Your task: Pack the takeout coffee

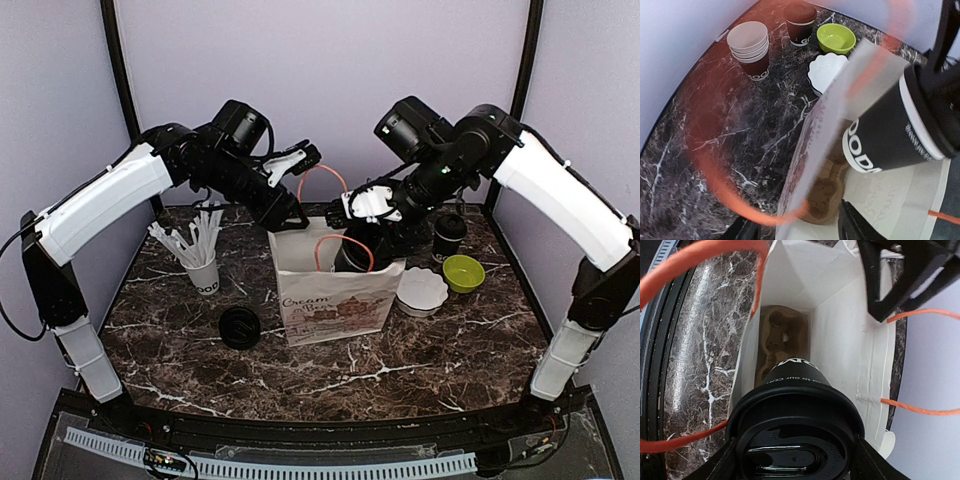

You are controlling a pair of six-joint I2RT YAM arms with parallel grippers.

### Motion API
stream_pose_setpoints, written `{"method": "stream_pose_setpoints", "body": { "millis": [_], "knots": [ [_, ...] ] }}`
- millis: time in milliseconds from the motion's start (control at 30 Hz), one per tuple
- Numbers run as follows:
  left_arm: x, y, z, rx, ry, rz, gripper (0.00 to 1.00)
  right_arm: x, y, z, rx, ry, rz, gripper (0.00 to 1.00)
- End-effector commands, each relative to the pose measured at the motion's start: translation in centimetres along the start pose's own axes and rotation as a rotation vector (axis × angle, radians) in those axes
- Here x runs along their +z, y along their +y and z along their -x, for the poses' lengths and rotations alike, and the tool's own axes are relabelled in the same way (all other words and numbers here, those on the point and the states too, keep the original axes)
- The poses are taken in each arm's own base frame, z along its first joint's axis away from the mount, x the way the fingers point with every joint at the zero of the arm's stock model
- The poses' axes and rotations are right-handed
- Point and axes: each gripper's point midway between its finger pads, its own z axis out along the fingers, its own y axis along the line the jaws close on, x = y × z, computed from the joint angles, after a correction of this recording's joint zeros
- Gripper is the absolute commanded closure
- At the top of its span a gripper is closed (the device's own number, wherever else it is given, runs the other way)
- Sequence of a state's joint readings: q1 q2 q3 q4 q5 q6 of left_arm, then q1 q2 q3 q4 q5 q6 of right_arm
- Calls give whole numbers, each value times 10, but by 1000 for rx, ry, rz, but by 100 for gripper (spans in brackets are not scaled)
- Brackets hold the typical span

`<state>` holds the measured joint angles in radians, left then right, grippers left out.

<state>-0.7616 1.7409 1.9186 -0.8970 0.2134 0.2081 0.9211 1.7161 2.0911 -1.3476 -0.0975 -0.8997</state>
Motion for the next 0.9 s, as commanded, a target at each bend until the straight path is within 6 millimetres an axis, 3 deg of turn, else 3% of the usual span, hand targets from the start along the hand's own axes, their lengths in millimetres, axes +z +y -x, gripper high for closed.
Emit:
{"method": "stream_pose_setpoints", "body": {
  "millis": [0, 200, 333, 433, 567, 867],
  "knots": [
    [-31, -12, 17, -1, -66, -38, 40, 1, 26, -4, -42, 82, 21, 37],
    [-89, -30, 49, 28, -295, -67, 29, 6, 57, -5, -115, 173, 39, 38],
    [-107, -21, 58, 49, -401, 18, 23, 7, 67, -3, -127, 210, 18, 38],
    [-105, 0, 59, 42, -423, 137, 22, 7, 82, 2, -129, 219, 19, 38],
    [-87, 18, 56, 42, -407, 213, 21, 15, 111, -1, -140, 244, 64, 39],
    [-18, 43, 30, -4, -304, 243, 21, 35, 112, -26, -171, 375, -15, 41]
  ]
}}
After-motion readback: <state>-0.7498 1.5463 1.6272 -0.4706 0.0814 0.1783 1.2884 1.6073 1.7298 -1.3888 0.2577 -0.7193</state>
